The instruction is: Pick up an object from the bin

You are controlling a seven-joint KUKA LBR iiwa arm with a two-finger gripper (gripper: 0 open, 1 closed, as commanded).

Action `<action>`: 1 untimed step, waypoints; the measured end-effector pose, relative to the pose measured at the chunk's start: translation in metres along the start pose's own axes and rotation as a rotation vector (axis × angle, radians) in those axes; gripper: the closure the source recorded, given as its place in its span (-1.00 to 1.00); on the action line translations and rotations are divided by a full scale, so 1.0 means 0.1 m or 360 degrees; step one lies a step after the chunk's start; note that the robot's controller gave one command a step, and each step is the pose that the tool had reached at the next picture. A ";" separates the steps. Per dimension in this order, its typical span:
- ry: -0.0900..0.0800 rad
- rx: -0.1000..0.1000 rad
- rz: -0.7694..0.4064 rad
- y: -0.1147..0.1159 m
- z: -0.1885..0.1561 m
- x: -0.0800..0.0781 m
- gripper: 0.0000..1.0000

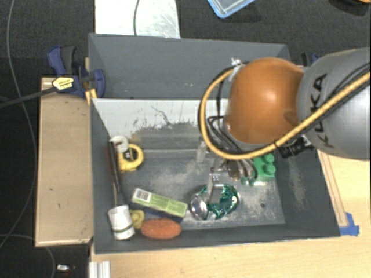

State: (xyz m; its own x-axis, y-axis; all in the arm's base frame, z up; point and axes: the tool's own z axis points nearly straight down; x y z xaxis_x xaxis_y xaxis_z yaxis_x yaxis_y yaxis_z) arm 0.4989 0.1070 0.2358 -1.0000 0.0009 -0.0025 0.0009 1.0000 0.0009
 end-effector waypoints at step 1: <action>-0.0005 0.0000 -0.0194 -0.31 0.66 0.02 -1.00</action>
Offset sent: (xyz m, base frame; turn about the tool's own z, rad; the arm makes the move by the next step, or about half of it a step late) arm -0.0210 -0.0489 -0.0758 -0.5104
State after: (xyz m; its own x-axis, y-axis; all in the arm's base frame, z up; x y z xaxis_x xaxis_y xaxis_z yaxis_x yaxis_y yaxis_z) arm 0.4966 0.0762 0.1695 -0.9927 -0.1207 -0.0059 -0.1207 0.9927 0.0005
